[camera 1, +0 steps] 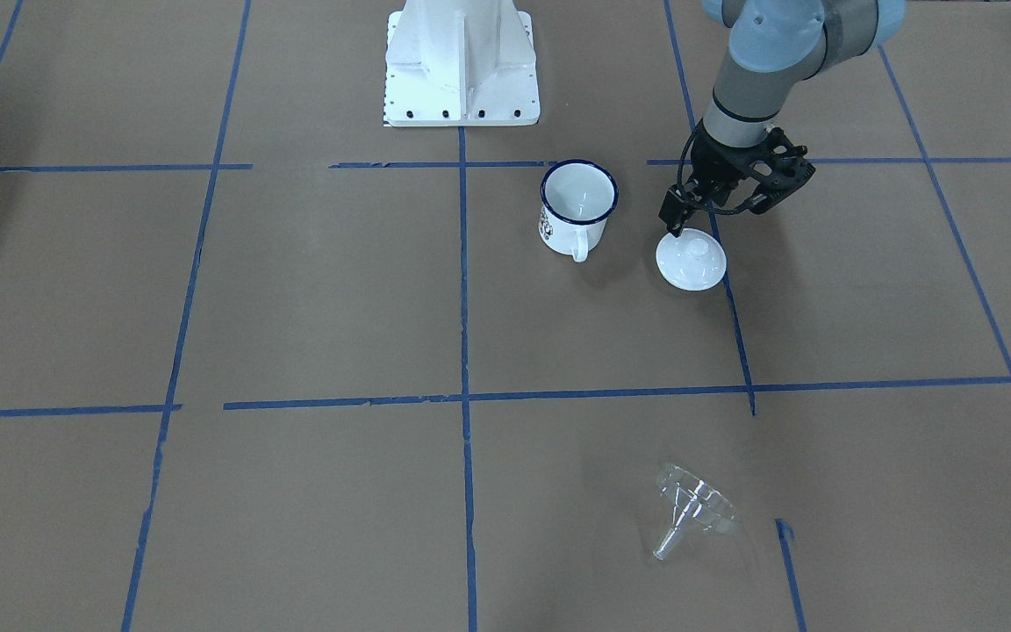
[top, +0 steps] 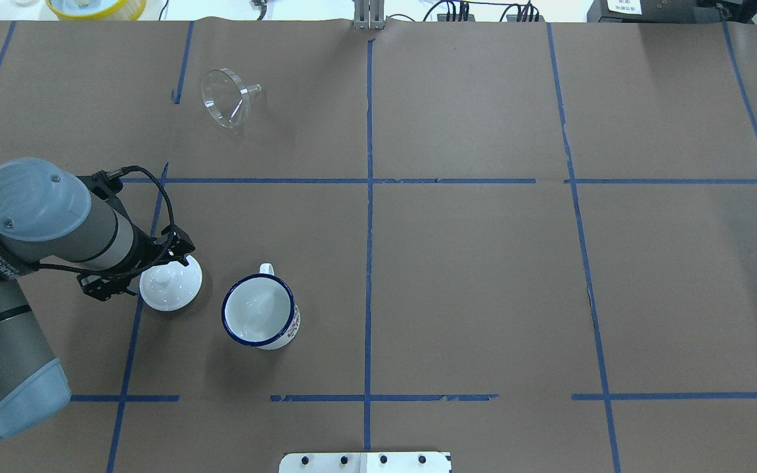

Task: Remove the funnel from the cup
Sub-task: 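Lower the left gripper onto the white lid and grasp its knob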

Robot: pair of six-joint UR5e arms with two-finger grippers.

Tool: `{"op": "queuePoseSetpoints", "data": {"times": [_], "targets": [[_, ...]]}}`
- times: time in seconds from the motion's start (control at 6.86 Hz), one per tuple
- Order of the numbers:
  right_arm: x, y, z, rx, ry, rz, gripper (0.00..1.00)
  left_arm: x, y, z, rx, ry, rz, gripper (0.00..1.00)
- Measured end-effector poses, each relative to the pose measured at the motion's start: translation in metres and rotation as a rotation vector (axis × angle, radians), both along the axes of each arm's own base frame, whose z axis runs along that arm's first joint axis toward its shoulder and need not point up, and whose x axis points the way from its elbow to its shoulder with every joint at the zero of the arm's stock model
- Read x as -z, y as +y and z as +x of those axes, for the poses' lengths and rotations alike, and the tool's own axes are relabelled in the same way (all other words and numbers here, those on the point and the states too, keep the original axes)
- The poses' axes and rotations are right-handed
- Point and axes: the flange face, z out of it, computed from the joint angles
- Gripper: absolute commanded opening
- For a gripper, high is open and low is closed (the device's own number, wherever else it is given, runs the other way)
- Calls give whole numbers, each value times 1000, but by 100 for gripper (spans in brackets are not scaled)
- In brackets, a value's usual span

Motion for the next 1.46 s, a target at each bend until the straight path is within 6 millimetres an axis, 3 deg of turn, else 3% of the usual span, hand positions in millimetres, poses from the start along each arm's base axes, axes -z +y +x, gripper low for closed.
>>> {"op": "queuePoseSetpoints", "data": {"times": [0.58,0.88,1.02,1.31,1.46], "targets": [[0,0,0,0,0,0,100,-30,-14,20,-83,-33,55,89],[0,0,0,0,0,0,100,-41,-18,26,-98,-44,59,81],[0,0,0,0,0,0,100,-44,-18,27,-100,-47,57,69],[0,0,0,0,0,0,100,-47,-19,29,-99,-48,54,3],[0,0,0,0,0,0,100,-47,-19,29,-97,-47,52,0]]}}
